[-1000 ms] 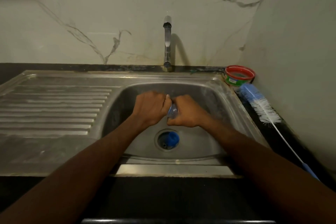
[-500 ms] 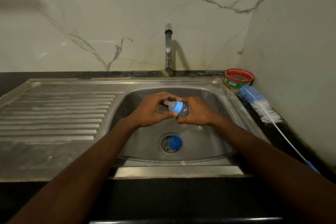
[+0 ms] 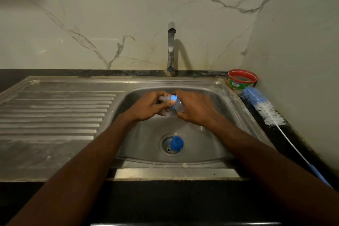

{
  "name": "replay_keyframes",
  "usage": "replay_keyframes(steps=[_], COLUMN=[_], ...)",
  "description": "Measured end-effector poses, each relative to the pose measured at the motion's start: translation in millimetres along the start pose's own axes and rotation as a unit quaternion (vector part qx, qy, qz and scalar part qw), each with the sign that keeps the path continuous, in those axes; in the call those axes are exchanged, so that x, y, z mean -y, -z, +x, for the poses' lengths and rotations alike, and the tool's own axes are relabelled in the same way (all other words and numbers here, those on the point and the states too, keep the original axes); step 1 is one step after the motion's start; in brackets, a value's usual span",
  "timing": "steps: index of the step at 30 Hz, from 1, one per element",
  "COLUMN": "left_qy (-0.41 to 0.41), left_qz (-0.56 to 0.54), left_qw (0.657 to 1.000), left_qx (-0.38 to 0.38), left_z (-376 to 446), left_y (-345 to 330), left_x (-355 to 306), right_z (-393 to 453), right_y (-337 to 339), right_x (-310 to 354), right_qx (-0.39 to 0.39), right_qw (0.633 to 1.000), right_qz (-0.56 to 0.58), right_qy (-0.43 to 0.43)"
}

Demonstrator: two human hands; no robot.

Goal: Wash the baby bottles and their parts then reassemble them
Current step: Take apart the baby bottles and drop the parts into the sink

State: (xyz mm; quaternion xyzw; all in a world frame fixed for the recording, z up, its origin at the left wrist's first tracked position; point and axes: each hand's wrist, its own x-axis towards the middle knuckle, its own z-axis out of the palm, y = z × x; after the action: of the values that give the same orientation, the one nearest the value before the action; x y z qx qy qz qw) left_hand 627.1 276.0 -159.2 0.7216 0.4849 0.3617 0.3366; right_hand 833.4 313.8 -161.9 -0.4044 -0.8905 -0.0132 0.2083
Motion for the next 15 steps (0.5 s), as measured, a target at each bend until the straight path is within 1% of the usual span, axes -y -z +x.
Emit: replay_keyframes(steps=[2, 5, 7, 8, 9, 11, 13, 15], left_qy=[0.025, 0.145, 0.218, 0.240, 0.247, 0.228, 0.204, 0.189], left_qz=[-0.025, -0.114, -0.144, -0.148, -0.154, -0.173, -0.157, -0.111], left_qw=[0.999, 0.982, 0.964, 0.957, 0.953, 0.954, 0.964, 0.975], left_qx=[-0.011, -0.028, -0.048, -0.065, -0.080, -0.089, -0.063, -0.044], left_z=[-0.1, 0.0, -0.9, -2.2, -2.7, -2.5, -1.6, 0.6], left_y=[-0.7, -6.4, -9.6, -8.8, -6.8, -2.8, -3.1, -10.2], left_x=[-3.6, -9.7, -8.6, -8.1, -6.6, -2.3, 2.2, 4.8], right_z=[3.2, 4.5, 1.6, -0.2, -1.3, -3.1, -6.2, -8.1], right_y=[-0.1, -4.2, -3.8, -3.0, -3.0, -1.8, -3.5, -8.2], right_x=[2.1, 0.5, -1.9, -4.0, -7.8, -12.8, -15.8, -17.1], right_qx=[-0.028, -0.072, -0.071, -0.069, -0.062, -0.042, 0.002, 0.048], right_qw=[0.998, 0.985, 0.980, 0.983, 0.989, 0.997, 0.975, 0.934], right_qz=[-0.045, -0.142, -0.168, -0.160, -0.126, 0.021, 0.185, 0.309], right_qy=[0.018, 0.063, 0.075, 0.065, 0.037, -0.057, -0.125, -0.172])
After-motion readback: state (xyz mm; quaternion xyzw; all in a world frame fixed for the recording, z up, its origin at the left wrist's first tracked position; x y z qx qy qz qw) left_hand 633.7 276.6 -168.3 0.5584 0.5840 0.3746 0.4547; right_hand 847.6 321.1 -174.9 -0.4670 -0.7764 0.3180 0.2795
